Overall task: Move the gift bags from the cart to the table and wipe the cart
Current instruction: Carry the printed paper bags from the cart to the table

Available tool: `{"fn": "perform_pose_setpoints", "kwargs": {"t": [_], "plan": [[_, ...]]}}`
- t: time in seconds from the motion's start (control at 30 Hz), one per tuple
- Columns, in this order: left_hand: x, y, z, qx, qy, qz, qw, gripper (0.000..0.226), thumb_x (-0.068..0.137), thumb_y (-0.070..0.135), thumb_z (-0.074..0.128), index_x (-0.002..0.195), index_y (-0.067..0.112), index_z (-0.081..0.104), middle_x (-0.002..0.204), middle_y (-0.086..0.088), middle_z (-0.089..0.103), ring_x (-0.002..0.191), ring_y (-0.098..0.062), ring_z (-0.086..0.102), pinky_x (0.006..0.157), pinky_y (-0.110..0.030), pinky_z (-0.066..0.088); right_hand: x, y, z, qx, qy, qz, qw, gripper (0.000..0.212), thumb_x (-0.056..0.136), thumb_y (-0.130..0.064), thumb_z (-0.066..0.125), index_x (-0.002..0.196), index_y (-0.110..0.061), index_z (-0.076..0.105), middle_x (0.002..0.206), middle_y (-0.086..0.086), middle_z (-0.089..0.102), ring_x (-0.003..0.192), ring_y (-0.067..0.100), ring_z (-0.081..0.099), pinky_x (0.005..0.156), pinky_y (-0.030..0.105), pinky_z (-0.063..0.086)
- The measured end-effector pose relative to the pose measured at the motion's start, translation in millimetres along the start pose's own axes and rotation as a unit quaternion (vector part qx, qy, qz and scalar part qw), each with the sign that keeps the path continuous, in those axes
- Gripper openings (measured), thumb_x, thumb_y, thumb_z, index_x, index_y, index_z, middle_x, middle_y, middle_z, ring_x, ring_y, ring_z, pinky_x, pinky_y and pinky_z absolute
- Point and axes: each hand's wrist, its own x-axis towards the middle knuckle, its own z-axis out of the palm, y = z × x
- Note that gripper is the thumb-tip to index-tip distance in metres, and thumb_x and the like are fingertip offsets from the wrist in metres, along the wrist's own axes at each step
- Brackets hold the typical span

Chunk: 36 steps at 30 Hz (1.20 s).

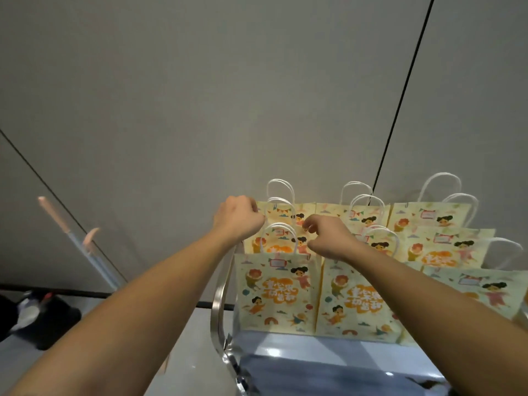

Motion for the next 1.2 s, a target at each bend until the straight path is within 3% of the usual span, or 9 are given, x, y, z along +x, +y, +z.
{"fn": "perform_pose_setpoints", "kwargs": {"t": [0.23,0.37,0.5,0.63,0.8,0.87,0.97,1.07,1.2], "plan": [[32,-34,26,-0.041,-0.04,0.028,0.998,0.02,0.093,0.019,0.06,0.111,0.018,0.07,0.098,0.001,0.063,0.09,-0.018,0.06,0.074,-0.032,0.053,16,-26,34,-0.016,-0.061,-0.003,0.998,0.033,0.081,-0.003,0.07,0.111,-0.018,0.069,0.104,-0.001,0.067,0.097,0.018,0.064,0.087,0.035,0.059],[51,-46,35,-0.067,-0.039,0.035,0.996,0.028,0.093,0.025,0.064,0.12,0.021,0.068,0.098,0.003,0.06,0.085,-0.015,0.059,0.069,-0.03,0.05,20,-33,33,0.026,-0.046,0.007,0.999,0.035,0.08,-0.014,0.081,0.112,-0.019,0.069,0.1,-0.003,0.069,0.094,0.015,0.066,0.086,0.033,0.059],[65,-47,40,-0.094,-0.043,0.043,0.994,0.033,0.091,0.031,0.066,0.123,0.024,0.067,0.104,0.002,0.065,0.088,-0.017,0.06,0.07,-0.03,0.049,22,-48,6,0.17,-0.025,0.001,0.985,0.048,0.077,-0.033,0.087,0.119,-0.023,0.067,0.103,-0.005,0.073,0.094,0.01,0.07,0.087,0.032,0.059],[66,-45,44,-0.101,-0.046,0.06,0.992,0.033,0.092,0.035,0.064,0.123,0.023,0.067,0.105,0.003,0.065,0.09,-0.017,0.057,0.069,-0.028,0.044,29,-61,-15,0.185,-0.04,-0.008,0.982,0.05,0.077,-0.038,0.086,0.121,-0.023,0.066,0.107,-0.001,0.073,0.099,0.014,0.07,0.092,0.038,0.058],[65,-48,51,-0.123,-0.058,0.037,0.99,0.028,0.094,0.032,0.064,0.121,0.023,0.065,0.106,0.002,0.066,0.091,-0.017,0.063,0.074,-0.032,0.057,33,-66,-15,0.096,-0.154,-0.035,0.983,0.036,0.078,-0.049,0.081,0.096,-0.018,0.074,0.082,0.002,0.075,0.079,0.015,0.071,0.082,0.04,0.059],[61,-50,51,-0.12,-0.054,0.019,0.991,0.026,0.095,0.03,0.063,0.12,0.023,0.065,0.103,0.004,0.064,0.088,-0.014,0.061,0.069,-0.028,0.052,34,-68,-6,0.042,-0.224,-0.039,0.973,0.034,0.079,-0.045,0.082,0.078,-0.012,0.072,0.069,0.004,0.069,0.068,0.019,0.066,0.069,0.037,0.058],[54,-56,53,-0.107,-0.072,0.001,0.992,0.027,0.093,0.03,0.064,0.119,0.024,0.068,0.11,0.004,0.067,0.093,-0.016,0.062,0.076,-0.03,0.053,36,-73,5,0.07,-0.211,-0.043,0.974,0.034,0.081,-0.029,0.083,0.062,-0.015,0.059,0.058,0.001,0.049,0.058,0.02,0.049,0.053,0.033,0.045],[43,-63,54,-0.101,-0.104,-0.031,0.989,0.023,0.093,0.037,0.064,0.109,0.023,0.071,0.104,0.001,0.071,0.094,-0.02,0.065,0.08,-0.034,0.055,43,-82,13,0.143,-0.147,-0.039,0.978,0.033,0.081,-0.013,0.077,0.059,-0.016,0.052,0.056,-0.001,0.041,0.053,0.014,0.04,0.051,0.029,0.037],[26,-72,54,-0.116,-0.15,-0.07,0.979,0.027,0.096,0.04,0.058,0.109,0.021,0.072,0.101,-0.002,0.071,0.09,-0.021,0.067,0.082,-0.039,0.059,36,-95,17,0.148,-0.141,-0.052,0.977,0.033,0.079,-0.009,0.075,0.056,-0.014,0.051,0.055,0.001,0.039,0.052,0.015,0.037,0.054,0.031,0.038]]}}
